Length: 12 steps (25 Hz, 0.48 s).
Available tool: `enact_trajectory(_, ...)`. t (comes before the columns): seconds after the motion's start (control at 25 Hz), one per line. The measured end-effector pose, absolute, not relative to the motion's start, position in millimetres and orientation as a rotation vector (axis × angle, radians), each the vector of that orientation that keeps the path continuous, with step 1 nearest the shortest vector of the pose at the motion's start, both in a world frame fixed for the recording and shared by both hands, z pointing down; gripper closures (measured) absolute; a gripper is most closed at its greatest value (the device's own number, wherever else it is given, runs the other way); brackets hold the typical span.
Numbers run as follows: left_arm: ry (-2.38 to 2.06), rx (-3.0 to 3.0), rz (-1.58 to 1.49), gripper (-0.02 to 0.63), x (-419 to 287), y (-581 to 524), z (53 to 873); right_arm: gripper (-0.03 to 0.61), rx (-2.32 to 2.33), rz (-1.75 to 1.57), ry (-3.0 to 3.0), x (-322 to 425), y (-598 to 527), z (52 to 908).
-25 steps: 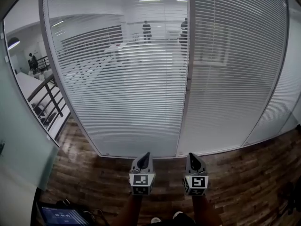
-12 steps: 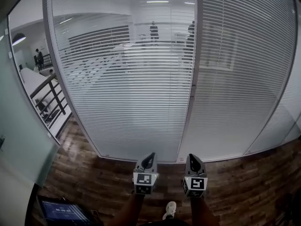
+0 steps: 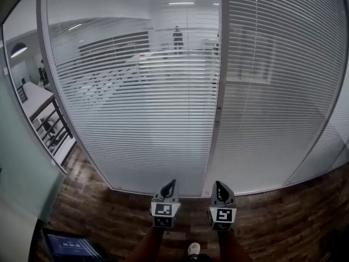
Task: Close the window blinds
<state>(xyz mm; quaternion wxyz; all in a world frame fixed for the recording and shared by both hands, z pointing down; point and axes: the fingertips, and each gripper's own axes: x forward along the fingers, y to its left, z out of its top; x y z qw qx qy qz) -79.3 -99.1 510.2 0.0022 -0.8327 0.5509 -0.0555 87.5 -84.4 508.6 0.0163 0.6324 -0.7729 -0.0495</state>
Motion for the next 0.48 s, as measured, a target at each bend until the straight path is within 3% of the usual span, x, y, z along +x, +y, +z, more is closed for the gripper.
enact_trajectory(0.48, 1.802, -2.556, -0.178, 0.620, -52, -165, 509, 0.575, 1.883, -0.220, -2.447, 117, -156, 507)
